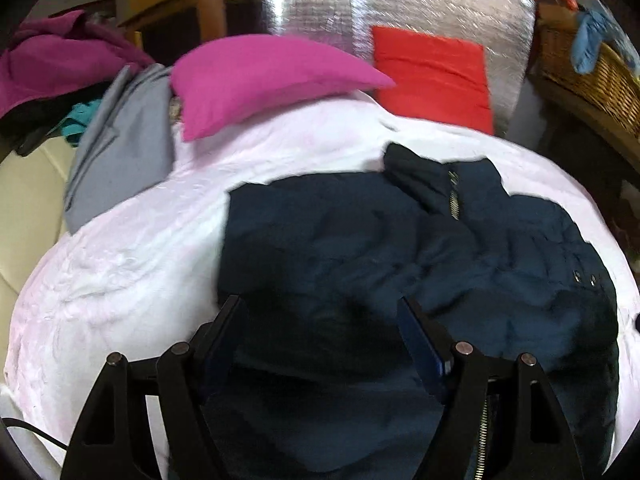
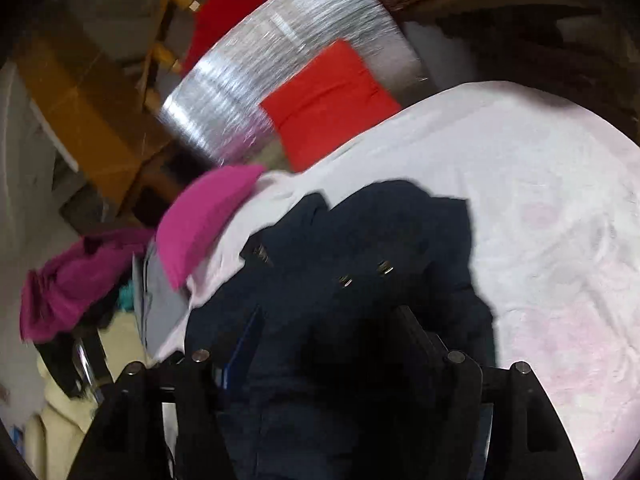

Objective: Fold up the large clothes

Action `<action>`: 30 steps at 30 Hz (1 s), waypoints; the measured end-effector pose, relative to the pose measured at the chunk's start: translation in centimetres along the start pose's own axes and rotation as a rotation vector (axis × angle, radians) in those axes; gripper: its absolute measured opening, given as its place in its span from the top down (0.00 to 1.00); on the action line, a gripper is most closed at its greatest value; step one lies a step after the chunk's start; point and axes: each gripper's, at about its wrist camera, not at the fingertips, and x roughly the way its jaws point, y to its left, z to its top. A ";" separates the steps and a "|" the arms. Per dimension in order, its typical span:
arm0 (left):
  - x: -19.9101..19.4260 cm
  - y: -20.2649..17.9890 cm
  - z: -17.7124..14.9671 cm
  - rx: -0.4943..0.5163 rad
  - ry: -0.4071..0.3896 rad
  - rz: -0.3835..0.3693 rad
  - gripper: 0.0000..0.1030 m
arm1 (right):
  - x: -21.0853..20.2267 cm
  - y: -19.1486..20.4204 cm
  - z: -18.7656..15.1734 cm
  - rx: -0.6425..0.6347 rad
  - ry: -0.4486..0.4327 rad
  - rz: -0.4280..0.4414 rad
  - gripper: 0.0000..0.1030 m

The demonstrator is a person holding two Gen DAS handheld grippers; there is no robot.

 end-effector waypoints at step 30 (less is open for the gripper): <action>5.8 -4.7 -3.0 0.127 0.128 0.154 0.03 | 8.6 -0.4 -3.7 0.010 0.302 -0.087 0.68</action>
